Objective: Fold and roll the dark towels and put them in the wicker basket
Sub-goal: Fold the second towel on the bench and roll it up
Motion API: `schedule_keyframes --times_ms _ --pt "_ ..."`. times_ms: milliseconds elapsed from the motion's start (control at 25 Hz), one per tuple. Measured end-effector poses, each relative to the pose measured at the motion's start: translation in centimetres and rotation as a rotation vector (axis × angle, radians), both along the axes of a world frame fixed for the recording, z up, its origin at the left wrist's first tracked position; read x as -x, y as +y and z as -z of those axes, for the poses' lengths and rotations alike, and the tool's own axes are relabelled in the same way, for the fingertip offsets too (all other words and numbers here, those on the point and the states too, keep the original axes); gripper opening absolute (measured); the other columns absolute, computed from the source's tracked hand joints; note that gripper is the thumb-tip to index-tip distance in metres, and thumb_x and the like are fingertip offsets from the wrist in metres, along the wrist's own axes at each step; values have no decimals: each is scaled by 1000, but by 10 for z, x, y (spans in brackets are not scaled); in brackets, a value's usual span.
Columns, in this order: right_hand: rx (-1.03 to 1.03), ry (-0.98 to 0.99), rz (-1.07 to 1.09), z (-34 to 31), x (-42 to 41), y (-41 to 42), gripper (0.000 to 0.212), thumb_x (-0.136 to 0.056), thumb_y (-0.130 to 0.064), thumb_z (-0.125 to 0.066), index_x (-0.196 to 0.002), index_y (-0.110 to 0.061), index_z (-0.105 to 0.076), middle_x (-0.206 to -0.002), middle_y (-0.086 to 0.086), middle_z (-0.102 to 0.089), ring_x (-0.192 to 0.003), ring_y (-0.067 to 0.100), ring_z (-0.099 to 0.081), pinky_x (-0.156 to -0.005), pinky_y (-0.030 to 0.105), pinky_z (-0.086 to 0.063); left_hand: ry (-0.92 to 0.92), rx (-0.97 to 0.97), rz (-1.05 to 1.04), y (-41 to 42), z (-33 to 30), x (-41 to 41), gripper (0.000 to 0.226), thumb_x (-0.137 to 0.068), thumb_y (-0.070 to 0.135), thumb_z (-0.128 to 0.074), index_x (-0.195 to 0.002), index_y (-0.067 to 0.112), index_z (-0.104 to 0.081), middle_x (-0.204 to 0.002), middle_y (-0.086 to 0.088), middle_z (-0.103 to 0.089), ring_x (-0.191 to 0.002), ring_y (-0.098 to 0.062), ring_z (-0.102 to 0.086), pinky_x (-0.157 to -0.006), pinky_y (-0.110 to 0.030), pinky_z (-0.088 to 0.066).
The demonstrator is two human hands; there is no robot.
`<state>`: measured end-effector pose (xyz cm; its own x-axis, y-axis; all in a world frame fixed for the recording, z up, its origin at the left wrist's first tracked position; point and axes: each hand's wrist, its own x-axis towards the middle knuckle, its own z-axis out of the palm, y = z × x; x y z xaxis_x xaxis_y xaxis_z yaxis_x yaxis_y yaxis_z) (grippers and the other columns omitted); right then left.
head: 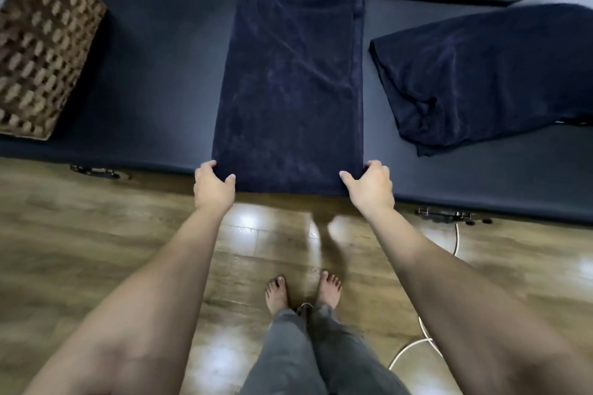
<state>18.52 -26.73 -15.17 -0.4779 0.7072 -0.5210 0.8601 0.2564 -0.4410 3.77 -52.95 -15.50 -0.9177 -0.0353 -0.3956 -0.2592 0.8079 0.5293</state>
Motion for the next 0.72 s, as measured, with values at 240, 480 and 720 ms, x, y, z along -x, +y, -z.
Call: schedule_keyframes --times_ms 240,480,720 --pt "69 11 172 15 8 -10 39 -88 -51 -69 -83 -14 -56 -108 11 -55 -97 34 -57 -71 37 -49 -66 -226 -171 8 2 5 44 -101 27 -59 -139 15 -41 -143 -1 -53 -122 -23 -56 -97 -27 -41" --pt "305 350 440 6 -1 -14 30 -93 -36 -68 -97 -17 -46 -105 10 -66 -62 21 -67 -52 29 -49 -67 -414 -174 -16 -2 6 29 -103 24 -52 -130 30 -43 -131 -4 -53 -78 -17 -65 -70 -36 -62" --pt "357 445 435 1 -37 -46 38 -96 -23 -67 -126 -17 -45 -125 6 -61 -73 19 -59 -47 19 -48 -31 -211 -52 -55 8 -12 28 -102 30 -54 -129 23 -50 -104 -3 -61 -65 -24 -62 -75 -41 -57"
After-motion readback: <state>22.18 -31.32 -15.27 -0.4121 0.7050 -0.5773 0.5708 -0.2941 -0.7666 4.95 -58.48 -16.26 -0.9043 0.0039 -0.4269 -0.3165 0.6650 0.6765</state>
